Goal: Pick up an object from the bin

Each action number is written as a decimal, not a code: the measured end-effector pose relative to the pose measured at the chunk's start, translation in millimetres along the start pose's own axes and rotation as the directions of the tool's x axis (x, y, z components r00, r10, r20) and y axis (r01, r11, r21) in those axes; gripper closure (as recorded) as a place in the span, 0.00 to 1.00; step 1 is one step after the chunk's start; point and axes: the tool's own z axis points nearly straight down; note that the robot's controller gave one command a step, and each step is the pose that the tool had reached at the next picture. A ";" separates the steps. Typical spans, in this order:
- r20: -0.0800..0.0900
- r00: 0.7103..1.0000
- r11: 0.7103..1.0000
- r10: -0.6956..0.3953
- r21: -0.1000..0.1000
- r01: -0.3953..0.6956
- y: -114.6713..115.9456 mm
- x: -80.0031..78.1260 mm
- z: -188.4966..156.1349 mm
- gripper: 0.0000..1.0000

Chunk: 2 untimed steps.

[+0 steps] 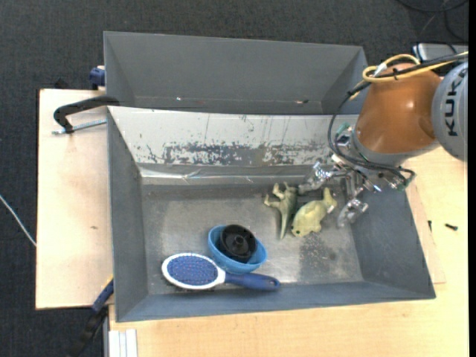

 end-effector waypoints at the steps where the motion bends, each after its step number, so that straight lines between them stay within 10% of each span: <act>1: 0.005 0.985 0.985 -0.173 0.013 0.173 -5.7 -7.1 18.7 0.00; 2: 0.003 0.966 0.966 -0.257 0.017 0.257 -8.9 -10.7 18.9 0.00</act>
Offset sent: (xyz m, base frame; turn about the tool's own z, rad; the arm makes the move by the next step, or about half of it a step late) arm 0.0012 0.0030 -0.0312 -0.1797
